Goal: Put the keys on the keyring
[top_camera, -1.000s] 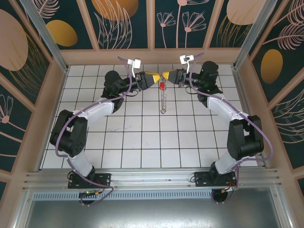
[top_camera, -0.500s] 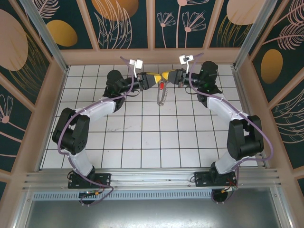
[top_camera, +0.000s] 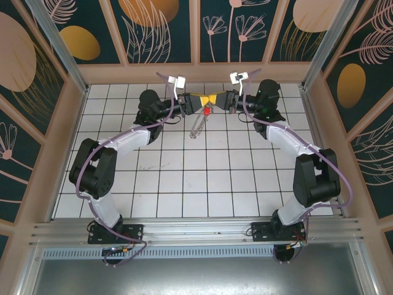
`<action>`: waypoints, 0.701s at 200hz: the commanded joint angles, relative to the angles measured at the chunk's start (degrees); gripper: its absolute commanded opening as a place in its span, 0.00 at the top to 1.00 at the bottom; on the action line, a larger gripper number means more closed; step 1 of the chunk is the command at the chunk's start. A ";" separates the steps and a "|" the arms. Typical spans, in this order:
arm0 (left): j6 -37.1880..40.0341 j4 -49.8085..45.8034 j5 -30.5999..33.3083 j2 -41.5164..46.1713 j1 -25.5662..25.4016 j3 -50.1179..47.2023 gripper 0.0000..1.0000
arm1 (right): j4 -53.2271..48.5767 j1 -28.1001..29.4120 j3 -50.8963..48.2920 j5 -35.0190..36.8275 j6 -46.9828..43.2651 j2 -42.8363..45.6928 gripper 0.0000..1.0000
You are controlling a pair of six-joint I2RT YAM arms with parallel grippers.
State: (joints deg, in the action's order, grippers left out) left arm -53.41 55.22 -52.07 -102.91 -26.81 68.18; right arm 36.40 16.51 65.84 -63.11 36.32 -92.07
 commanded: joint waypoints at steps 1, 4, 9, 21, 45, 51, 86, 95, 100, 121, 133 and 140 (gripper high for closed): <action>1.22 1.31 -0.85 0.07 -0.46 0.39 0.82 | 1.01 0.31 2.44 -1.31 -1.33 -0.32 1.00; 1.28 1.36 -0.88 0.08 -0.44 0.37 0.83 | 1.03 0.35 2.45 -1.30 -1.33 -0.30 1.00; 1.26 1.42 -0.96 0.09 -0.52 0.37 0.84 | 1.03 0.36 2.44 -1.31 -1.33 -0.38 1.00; 1.26 1.46 -1.18 0.08 -0.53 0.54 0.85 | 1.03 0.33 2.45 -1.22 -1.25 -0.33 1.00; 1.44 1.59 -1.93 -0.12 -0.87 0.72 0.86 | 1.01 0.32 2.71 -1.04 -1.16 -0.51 1.00; 1.40 1.56 -2.18 -0.03 -0.96 0.79 0.86 | 1.04 0.36 2.78 -1.05 -1.12 -0.63 1.00; 2.47 0.38 -2.78 -0.35 -1.49 1.14 0.93 | 0.92 0.57 3.08 -1.13 -1.07 -0.71 1.00; 2.67 -0.04 -3.02 -0.56 -1.62 1.41 0.99 | 0.76 0.60 3.15 -1.01 -1.14 -0.65 1.00; 2.78 -0.18 -3.10 -0.67 -1.67 1.60 1.00 | 0.73 0.69 3.22 -1.02 -1.20 -0.68 1.00; 3.05 -0.25 -2.86 -0.71 -1.84 1.52 1.00 | 0.54 0.63 3.49 -0.88 -0.99 -0.74 1.00; 3.18 0.17 -2.55 -0.54 -1.89 1.30 1.00 | 0.57 0.67 3.59 -0.57 -0.92 -0.70 1.00; 3.18 0.36 -2.20 -0.61 -1.93 1.17 1.00 | 0.42 0.70 3.69 -0.23 -0.98 -0.61 1.00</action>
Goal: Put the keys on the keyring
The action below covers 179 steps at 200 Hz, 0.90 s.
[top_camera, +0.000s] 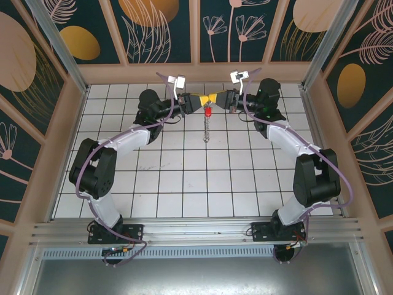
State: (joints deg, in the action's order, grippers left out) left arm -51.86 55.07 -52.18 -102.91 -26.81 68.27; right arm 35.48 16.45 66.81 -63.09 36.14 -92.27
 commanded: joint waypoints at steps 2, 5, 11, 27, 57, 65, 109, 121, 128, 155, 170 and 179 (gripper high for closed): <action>1.59 0.55 -1.99 -0.62 -1.93 1.08 1.00 | 1.34 0.75 2.72 -0.14 -0.76 -0.38 1.00; 1.58 0.58 -1.92 -0.62 -1.93 1.08 1.00 | 1.32 0.76 2.83 -0.06 -0.78 -0.49 1.00; 1.54 0.70 -1.82 -0.64 -1.93 1.08 1.00 | 1.32 0.71 3.01 0.03 -0.72 -0.52 1.00; 1.41 1.00 -1.43 -0.69 -1.91 0.90 1.00 | 1.64 0.74 3.32 0.08 -0.18 -0.79 1.00; 1.03 1.12 -2.05 -0.69 -1.93 0.98 1.00 | 2.17 0.79 3.41 -0.18 0.42 -1.00 1.00; 1.09 0.93 -2.54 -0.77 -1.89 1.15 0.93 | 2.10 0.74 3.41 -0.19 0.28 -1.05 1.00; 1.24 0.65 -3.01 -0.55 -1.93 1.06 0.87 | 1.77 0.79 3.68 -0.19 0.07 -0.97 1.00; 1.32 0.55 -3.04 -0.53 -2.01 1.08 0.83 | 1.74 0.82 3.78 -0.17 0.14 -1.07 1.00; 1.32 0.57 -3.01 -0.48 -2.02 1.10 0.82 | 1.69 0.81 3.86 -0.19 0.16 -1.01 1.00; 1.26 0.78 -3.27 -0.34 -2.01 0.91 0.75 | 1.35 0.79 3.94 0.06 -0.01 -1.13 1.00; 1.39 0.75 -3.21 -0.18 -2.02 0.73 0.77 | 1.05 0.79 4.06 -0.06 -0.11 -1.31 1.00; 1.53 0.40 -3.02 -0.16 -2.01 0.72 0.80 | 1.07 0.81 4.12 -0.01 -0.10 -1.26 1.00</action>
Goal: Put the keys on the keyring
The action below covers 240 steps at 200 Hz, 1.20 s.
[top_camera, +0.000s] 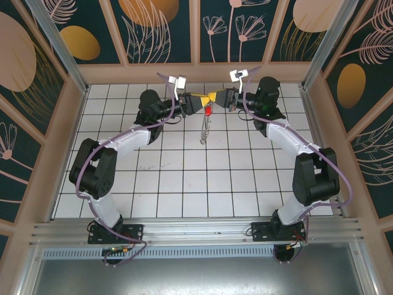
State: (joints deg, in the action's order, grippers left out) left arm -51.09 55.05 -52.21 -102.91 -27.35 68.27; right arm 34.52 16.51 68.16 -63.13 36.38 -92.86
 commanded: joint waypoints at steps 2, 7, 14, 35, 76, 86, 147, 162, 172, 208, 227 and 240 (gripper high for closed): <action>0.80 0.42 -2.95 -0.18 -1.47 0.72 0.80 | 2.02 0.74 2.77 0.03 -0.35 -0.70 1.00; 0.82 0.43 -2.82 -0.18 -1.47 0.81 0.80 | 2.06 0.76 2.68 -0.01 -0.35 -0.77 1.00; 0.73 0.49 -2.79 -0.26 -1.46 0.81 0.82 | 2.07 0.79 2.72 -0.08 -0.34 -0.79 1.00; 0.60 0.52 -2.49 -0.43 -1.46 1.03 0.91 | 1.76 0.87 2.51 -0.31 -0.59 -0.62 1.00; -0.90 2.26 -0.68 -0.96 -1.45 1.16 1.00 | 0.23 0.40 2.59 -0.21 -1.85 0.39 0.93; -1.56 3.04 -0.03 -0.97 -1.47 1.16 1.00 | 0.17 -0.34 1.97 0.79 -2.02 1.59 0.77; -9.38 11.49 2.02 -1.98 -1.47 1.56 1.00 | 3.50 -4.34 -7.27 6.99 -1.55 9.77 0.60; -12.25 14.26 2.44 -2.58 -1.47 1.94 1.00 | 5.56 -4.37 -10.37 8.56 -1.42 10.59 0.59; -14.24 16.09 2.67 -3.02 -1.47 2.13 1.00 | 7.66 -4.31 -12.46 9.03 -1.00 10.97 0.58; -18.49 19.22 3.97 -3.48 -1.47 2.32 1.00 | 17.89 -4.24 -19.78 9.39 1.85 12.37 0.54; -19.38 19.46 4.54 -3.43 -1.47 2.31 1.00 | 23.62 -4.08 -23.16 9.70 3.61 13.14 0.52; -20.17 19.91 4.88 -3.43 -1.47 2.31 1.00 | 26.24 -3.64 -24.35 9.96 4.25 13.16 0.52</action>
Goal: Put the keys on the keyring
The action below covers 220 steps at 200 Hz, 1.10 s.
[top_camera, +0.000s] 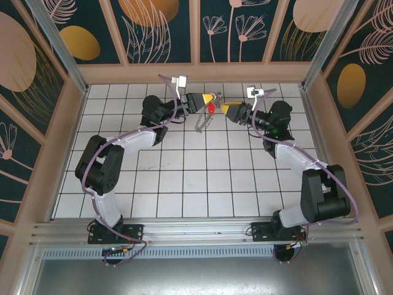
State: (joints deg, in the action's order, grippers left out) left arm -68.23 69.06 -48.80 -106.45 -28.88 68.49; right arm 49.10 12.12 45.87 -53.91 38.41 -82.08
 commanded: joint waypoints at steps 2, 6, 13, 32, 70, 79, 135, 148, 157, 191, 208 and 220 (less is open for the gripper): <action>-3.16 5.98 1.50 0.11 0.10 2.09 1.00 | 12.08 0.83 -2.22 0.80 2.35 2.44 0.52; -3.42 6.13 1.60 0.11 0.10 2.01 1.00 | 12.67 1.04 -2.41 0.82 2.50 2.37 0.52; -3.90 6.41 1.87 0.06 0.06 1.90 1.00 | 13.56 1.42 -2.56 0.91 2.67 2.26 0.51; -4.73 6.70 2.55 0.11 0.08 1.74 1.00 | 14.21 2.51 -2.32 1.40 2.34 1.90 0.49; -6.09 6.51 4.97 0.47 0.01 0.63 1.00 | 13.80 4.74 -0.42 2.36 1.89 0.24 0.48; -6.23 6.53 5.24 0.54 -0.07 0.51 1.00 | 13.24 5.22 0.12 2.81 1.47 -0.16 0.48; -6.49 6.27 5.72 0.85 -0.19 0.15 1.00 | 11.92 6.24 3.71 4.16 0.77 -3.14 0.48; -6.59 6.18 5.91 0.82 -0.22 0.07 1.00 | 11.36 6.36 4.63 4.34 0.53 -3.64 0.49; -6.57 6.09 6.30 0.81 -0.24 -0.02 1.00 | 11.15 6.44 5.12 4.34 0.61 -3.97 0.49; -6.57 5.56 7.92 1.00 -0.30 -0.55 1.00 | 9.85 7.58 6.20 4.41 0.28 -4.67 0.51; -6.57 5.47 8.90 1.16 -0.37 -1.02 1.00 | 8.63 8.33 6.69 4.82 -0.49 -4.99 0.53; -6.50 5.45 9.43 1.38 -0.38 -1.32 1.00 | 7.95 8.80 6.86 4.94 -0.87 -5.25 0.56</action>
State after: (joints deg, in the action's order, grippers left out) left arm -74.26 70.96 -41.58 -106.45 -28.95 67.59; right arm 57.67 19.70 50.57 -49.32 39.22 -86.43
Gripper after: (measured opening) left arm 0.045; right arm 0.465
